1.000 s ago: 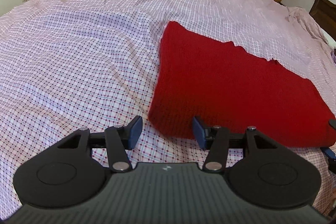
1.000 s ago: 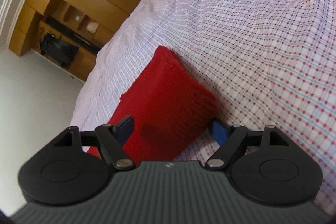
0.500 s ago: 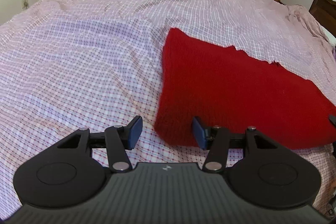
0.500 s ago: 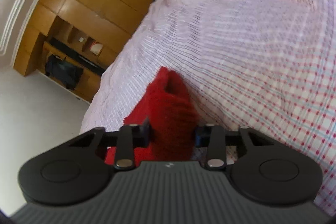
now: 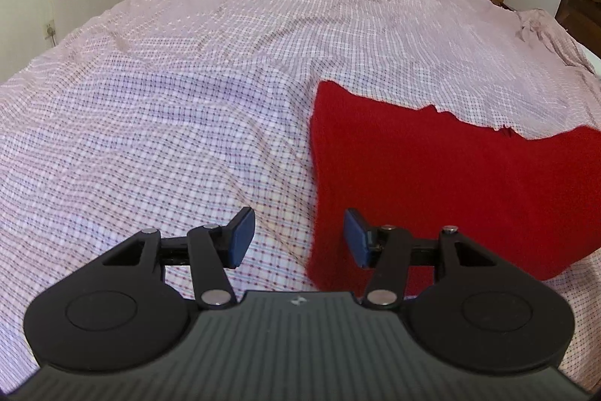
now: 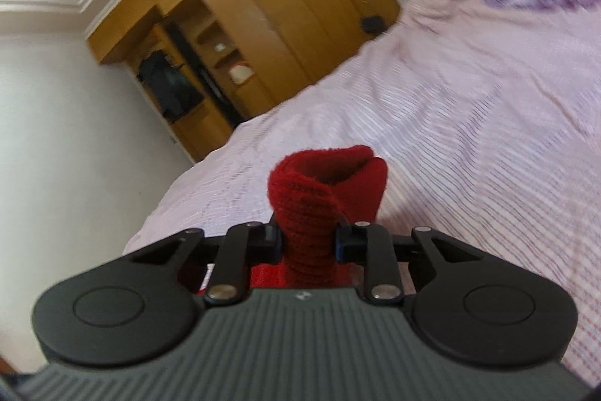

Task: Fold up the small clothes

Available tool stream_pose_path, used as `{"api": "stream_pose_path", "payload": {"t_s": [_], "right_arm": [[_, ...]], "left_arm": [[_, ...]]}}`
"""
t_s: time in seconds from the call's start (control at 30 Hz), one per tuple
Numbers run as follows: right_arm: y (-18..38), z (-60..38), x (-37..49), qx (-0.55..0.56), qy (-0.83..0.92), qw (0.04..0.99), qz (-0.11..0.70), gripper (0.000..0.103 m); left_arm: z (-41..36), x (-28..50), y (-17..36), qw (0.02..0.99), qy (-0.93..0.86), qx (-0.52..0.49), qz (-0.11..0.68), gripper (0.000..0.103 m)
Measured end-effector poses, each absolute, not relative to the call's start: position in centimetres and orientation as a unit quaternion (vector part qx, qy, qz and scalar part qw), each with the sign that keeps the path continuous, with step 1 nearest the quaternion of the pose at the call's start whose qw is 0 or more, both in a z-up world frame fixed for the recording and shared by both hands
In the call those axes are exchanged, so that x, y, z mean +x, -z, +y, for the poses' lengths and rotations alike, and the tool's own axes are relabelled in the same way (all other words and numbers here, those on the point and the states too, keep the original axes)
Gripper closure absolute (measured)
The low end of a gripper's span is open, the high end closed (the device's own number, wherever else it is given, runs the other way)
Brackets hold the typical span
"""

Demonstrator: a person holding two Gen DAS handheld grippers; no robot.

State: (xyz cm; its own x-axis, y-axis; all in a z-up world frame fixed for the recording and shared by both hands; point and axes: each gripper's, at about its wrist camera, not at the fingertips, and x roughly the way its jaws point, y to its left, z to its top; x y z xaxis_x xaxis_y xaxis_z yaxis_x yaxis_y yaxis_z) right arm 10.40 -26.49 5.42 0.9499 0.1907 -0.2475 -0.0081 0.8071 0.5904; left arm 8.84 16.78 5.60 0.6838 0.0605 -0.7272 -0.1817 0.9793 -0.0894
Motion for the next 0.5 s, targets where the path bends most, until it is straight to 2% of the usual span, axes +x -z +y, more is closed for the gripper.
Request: {"api": "stream_pose_path", "payload": {"t_s": [0.5], "right_arm": [[-12.1, -16.9, 12.5, 0.192, -0.162, 0.963, 0.102, 0.080]], "left_arm": [[20.9, 8.5, -5.8, 0.912, -0.094, -0.082, 0.392, 0.045]]}}
